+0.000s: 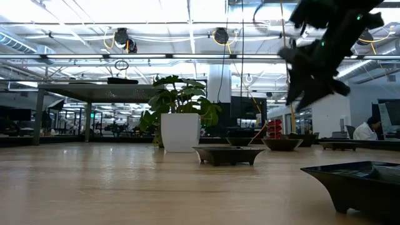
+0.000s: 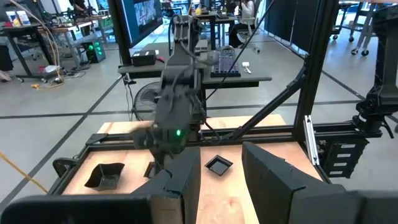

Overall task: Pick & Place Mini shaped plates
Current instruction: Stack the leaf shaped plate on top of the leaf shaped plate on the shelf

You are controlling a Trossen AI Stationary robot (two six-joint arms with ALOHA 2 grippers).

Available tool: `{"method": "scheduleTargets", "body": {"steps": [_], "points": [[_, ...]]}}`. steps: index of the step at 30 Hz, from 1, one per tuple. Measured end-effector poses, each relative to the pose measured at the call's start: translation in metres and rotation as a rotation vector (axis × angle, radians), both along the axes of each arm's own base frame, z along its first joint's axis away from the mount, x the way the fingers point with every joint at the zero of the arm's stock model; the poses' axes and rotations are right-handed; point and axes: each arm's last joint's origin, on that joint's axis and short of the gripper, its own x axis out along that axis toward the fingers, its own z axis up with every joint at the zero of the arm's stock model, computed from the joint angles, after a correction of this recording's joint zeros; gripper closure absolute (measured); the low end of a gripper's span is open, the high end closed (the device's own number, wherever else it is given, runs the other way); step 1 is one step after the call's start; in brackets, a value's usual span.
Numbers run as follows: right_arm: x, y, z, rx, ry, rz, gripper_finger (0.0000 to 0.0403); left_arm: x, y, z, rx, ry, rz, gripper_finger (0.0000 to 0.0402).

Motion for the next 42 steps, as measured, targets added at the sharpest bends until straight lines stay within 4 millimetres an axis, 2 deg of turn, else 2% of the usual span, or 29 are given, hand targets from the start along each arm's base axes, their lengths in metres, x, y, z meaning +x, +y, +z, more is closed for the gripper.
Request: {"method": "scheduleTargets", "body": {"steps": [3, 7, 20, 26, 31, 38, 42], "points": [[0.0, -0.003, -0.015, 0.094, 0.107, -0.045, 0.0252, 0.0, 0.0, 0.0, 0.0, 0.0, 0.0, 0.0279], [0.003, -0.008, -0.026, 0.126, 0.162, -0.128, 0.0252, 0.0, 0.0, 0.0, 0.0, 0.001, 0.0, 0.0279], [0.018, -0.027, -0.054, 0.134, 0.138, -0.221, 0.0252, 0.0, 0.0, -0.001, -0.024, 0.011, 0.003, 0.0279], [0.015, -0.035, -0.067, 0.134, 0.165, -0.248, 0.0257, 0.0, 0.0, -0.001, -0.023, 0.013, 0.003, 0.0279], [0.015, -0.035, -0.068, 0.101, 0.188, -0.181, 0.0295, 0.0, 0.0, -0.001, -0.023, 0.014, 0.002, 0.0279], [0.019, -0.035, -0.063, 0.069, 0.144, -0.11, 0.0392, 0.0, 0.0, -0.001, -0.023, 0.014, 0.002, 0.0279], [0.026, -0.032, -0.057, 0.055, 0.075, 0.015, 0.0396, 0.0, 0.0, -0.001, -0.023, 0.014, 0.002, 0.0279]]}}
